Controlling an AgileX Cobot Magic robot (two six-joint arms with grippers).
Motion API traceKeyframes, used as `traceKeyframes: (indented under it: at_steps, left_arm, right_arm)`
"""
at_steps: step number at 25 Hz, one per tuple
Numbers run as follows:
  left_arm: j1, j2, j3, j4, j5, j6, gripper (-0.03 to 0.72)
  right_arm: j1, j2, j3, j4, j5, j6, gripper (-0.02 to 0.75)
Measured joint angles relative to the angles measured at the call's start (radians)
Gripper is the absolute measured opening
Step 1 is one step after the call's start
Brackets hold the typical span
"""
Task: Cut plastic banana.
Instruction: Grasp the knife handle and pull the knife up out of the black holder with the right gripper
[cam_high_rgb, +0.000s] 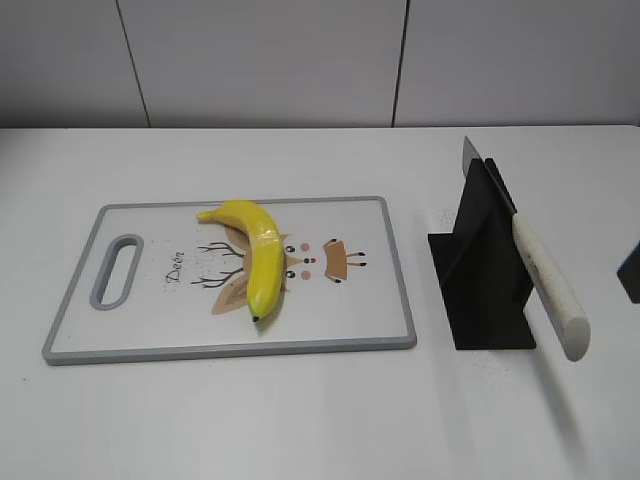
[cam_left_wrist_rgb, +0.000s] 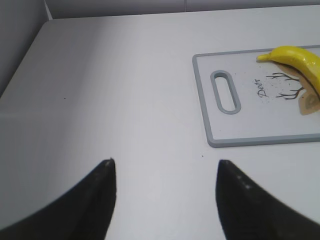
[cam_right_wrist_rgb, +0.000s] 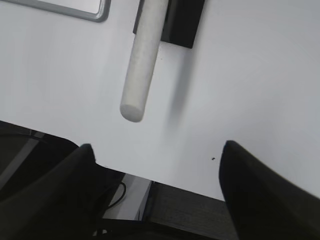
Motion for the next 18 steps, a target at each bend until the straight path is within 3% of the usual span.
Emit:
traceKeyframes:
  at_steps: [7, 18]
  left_arm:
    - [0.0, 0.0, 0.0, 0.0, 0.0, 0.0, 0.589]
    - [0.0, 0.0, 0.0, 0.0, 0.0, 0.0, 0.589]
  right_arm:
    - [0.001, 0.175, -0.114, 0.024, -0.002, 0.031, 0.585]
    - [0.001, 0.343, -0.122, 0.024, -0.105, 0.082, 0.585]
